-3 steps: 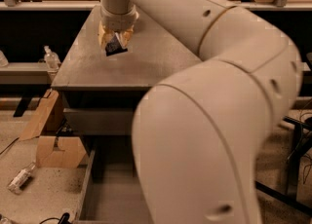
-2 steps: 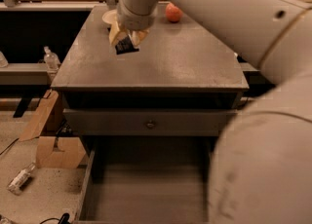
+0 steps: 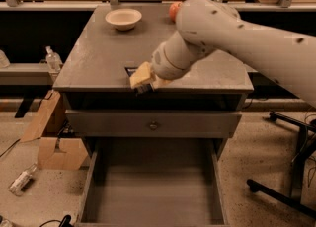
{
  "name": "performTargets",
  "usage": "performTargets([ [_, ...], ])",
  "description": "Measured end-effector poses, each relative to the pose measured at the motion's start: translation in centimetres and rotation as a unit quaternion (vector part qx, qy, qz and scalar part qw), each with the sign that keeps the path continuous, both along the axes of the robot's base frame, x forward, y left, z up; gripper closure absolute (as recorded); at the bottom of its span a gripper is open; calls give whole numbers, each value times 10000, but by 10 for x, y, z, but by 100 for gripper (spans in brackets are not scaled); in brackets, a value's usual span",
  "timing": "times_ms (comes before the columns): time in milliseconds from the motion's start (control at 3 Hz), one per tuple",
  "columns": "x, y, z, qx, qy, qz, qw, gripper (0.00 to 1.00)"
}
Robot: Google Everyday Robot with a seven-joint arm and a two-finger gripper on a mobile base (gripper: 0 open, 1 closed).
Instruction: Place rxbar blueberry into middle drawer
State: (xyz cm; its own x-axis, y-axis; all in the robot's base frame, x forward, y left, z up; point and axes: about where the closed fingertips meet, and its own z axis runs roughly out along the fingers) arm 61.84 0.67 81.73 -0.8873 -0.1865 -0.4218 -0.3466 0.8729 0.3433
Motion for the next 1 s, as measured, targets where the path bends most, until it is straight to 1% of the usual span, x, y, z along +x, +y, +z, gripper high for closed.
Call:
performTargets([
  [333,-43,-37,-55,343,163,-151,9992,100],
  [667,-47,-51,-64,275,219,-272,9990,100],
  [1000,-24,-4,-58,53,340,542,9979,100],
])
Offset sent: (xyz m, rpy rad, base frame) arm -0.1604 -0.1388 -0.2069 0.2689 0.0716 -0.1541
